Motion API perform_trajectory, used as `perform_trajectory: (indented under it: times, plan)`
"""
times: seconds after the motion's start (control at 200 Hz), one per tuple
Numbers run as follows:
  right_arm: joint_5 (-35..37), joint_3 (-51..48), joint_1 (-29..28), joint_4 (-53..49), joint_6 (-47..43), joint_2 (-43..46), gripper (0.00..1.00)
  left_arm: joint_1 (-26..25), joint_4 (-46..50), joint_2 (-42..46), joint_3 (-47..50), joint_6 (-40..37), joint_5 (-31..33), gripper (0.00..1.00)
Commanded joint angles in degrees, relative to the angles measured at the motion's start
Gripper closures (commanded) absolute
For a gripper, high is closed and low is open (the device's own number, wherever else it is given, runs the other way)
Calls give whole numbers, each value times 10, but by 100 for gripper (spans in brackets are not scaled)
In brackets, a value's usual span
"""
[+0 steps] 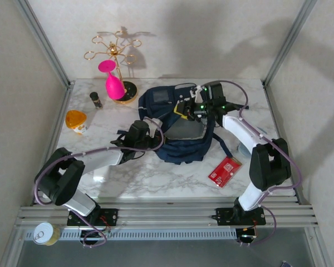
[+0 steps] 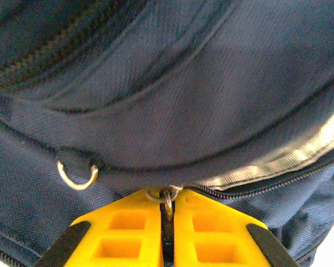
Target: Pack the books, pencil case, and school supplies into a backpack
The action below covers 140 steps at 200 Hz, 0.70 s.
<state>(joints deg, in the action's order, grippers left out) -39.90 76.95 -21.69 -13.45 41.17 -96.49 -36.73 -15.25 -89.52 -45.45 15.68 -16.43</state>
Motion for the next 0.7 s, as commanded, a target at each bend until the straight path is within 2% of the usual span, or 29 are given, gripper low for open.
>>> perform_trajectory:
  times: [0.0, 0.075, 0.155, 0.32, 0.491, 0.601, 0.696]
  plan:
    - [87, 35, 3, 16, -19, -9, 61, -33, -57, -27, -37, 69, 13, 95]
    - [138, 11, -11, 13, 4, 0, 53, -40, -65, -36, -49, 88, 25, 100]
    - [165, -31, -34, 27, 29, 12, 45, -42, -65, -37, -50, 91, 42, 100]
    - [200, -120, -84, 101, 109, 51, 43, -42, -41, -30, -53, 78, 30, 99]
    - [220, -144, -91, 130, 130, 63, 78, -40, -11, -13, -46, 58, 31, 88]
    - [223, -123, -84, 114, 120, 71, 93, -31, 13, 10, -38, 36, 4, 74]
    - [201, -120, -70, 123, 125, 75, 99, -11, 40, 27, -35, 14, -33, 62]
